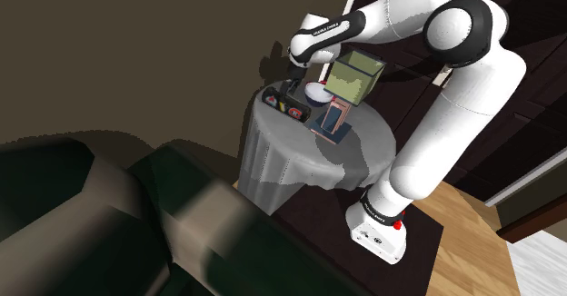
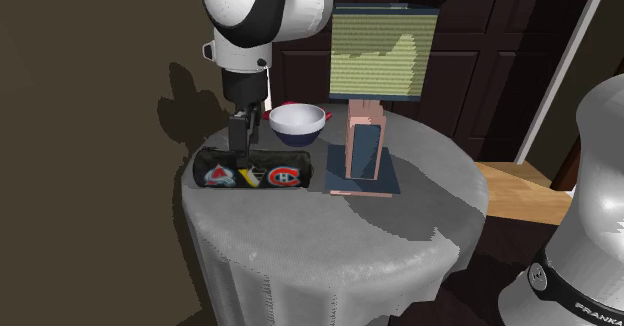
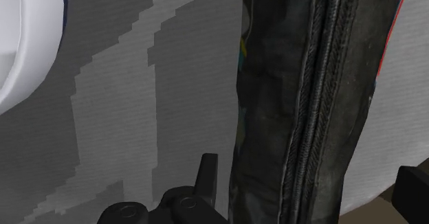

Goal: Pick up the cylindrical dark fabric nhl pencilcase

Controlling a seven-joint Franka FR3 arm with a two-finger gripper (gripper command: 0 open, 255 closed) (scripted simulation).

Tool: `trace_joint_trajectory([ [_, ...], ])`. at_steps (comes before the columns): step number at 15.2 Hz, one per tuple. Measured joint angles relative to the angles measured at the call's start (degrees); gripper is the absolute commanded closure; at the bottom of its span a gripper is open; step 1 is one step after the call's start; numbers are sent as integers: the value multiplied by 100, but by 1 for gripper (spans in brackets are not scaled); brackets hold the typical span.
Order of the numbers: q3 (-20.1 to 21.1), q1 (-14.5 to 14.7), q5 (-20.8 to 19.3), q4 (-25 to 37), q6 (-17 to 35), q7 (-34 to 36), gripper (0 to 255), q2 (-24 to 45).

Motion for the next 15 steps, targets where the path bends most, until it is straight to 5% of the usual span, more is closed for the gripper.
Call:
trace_joint_trajectory([
  [1, 1, -3, 16, -19, 53, -19, 0, 31],
  [2, 4, -1, 27, -35, 93, -25, 255, 54],
  [15, 2, 4, -4, 13, -19, 10, 255, -5],
])
